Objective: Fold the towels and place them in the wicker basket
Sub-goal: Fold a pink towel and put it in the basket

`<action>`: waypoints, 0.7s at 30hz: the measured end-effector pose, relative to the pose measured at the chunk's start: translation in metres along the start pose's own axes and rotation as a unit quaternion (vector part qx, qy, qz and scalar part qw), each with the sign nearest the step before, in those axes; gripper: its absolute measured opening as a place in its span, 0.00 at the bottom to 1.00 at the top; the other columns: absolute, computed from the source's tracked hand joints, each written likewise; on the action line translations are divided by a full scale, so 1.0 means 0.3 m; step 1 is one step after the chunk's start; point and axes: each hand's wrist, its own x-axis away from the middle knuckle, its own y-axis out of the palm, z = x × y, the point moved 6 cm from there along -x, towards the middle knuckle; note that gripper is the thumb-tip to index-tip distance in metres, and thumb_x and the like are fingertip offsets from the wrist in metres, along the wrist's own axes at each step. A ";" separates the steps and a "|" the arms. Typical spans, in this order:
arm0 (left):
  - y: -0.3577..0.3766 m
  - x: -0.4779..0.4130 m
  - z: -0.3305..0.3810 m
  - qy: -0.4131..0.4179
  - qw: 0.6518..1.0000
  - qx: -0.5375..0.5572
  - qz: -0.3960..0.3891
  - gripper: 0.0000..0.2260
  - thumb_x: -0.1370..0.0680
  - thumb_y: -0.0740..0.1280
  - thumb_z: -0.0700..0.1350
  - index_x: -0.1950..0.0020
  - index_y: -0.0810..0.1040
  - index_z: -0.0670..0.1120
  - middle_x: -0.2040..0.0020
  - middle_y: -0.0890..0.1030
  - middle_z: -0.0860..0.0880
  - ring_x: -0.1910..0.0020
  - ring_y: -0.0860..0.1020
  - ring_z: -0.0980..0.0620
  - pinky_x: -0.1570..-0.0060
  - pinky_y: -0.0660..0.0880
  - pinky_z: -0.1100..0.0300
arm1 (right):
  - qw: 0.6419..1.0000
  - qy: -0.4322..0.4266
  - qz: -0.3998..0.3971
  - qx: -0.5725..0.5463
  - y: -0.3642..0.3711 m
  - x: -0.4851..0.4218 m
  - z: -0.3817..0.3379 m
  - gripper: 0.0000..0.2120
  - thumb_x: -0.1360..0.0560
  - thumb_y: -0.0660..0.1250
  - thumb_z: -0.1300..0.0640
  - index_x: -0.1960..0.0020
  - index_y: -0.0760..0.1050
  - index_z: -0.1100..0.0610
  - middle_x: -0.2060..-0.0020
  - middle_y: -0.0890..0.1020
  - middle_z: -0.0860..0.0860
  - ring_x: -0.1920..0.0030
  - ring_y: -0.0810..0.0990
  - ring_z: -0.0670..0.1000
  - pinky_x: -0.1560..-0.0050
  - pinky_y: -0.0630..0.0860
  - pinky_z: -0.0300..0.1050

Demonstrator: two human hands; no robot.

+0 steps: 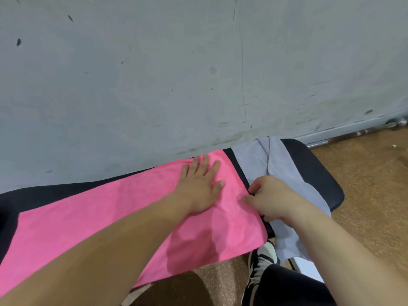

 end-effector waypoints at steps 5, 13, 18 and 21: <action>-0.069 -0.047 -0.008 0.011 0.999 -0.013 -0.027 0.35 0.19 0.58 0.64 0.16 0.49 0.55 0.15 0.43 0.47 0.17 0.43 0.43 0.20 0.43 0.41 | 0.999 0.024 -0.034 -0.016 -0.009 0.004 0.035 0.13 0.24 0.73 0.50 0.57 0.83 0.62 0.63 0.87 0.60 0.61 0.87 0.61 0.60 0.86 0.56; -0.179 -0.137 0.096 -0.079 0.990 0.081 0.085 0.25 0.23 0.66 0.63 0.40 0.75 0.43 0.42 0.76 0.44 0.45 0.78 0.41 0.45 0.77 0.49 | 0.999 0.008 -0.047 0.012 0.016 0.001 0.020 0.09 0.25 0.72 0.54 0.58 0.80 0.59 0.68 0.83 0.57 0.66 0.83 0.57 0.61 0.86 0.55; -0.188 -0.180 0.136 -0.150 0.981 0.097 0.071 0.08 0.26 0.66 0.48 0.60 0.71 0.44 0.50 0.82 0.44 0.54 0.80 0.41 0.60 0.73 0.56 | 0.999 -0.010 -0.041 0.009 0.012 0.003 0.013 0.07 0.25 0.66 0.56 0.54 0.78 0.61 0.64 0.80 0.57 0.66 0.80 0.58 0.60 0.85 0.60; -0.205 -0.182 0.154 -0.143 0.974 0.141 0.107 0.06 0.24 0.64 0.43 0.60 0.69 0.46 0.52 0.79 0.45 0.53 0.78 0.42 0.57 0.71 0.56 | 0.999 -0.032 -0.020 -0.019 0.001 0.005 0.000 0.07 0.22 0.63 0.56 0.53 0.75 0.60 0.61 0.79 0.55 0.65 0.78 0.56 0.59 0.84 0.59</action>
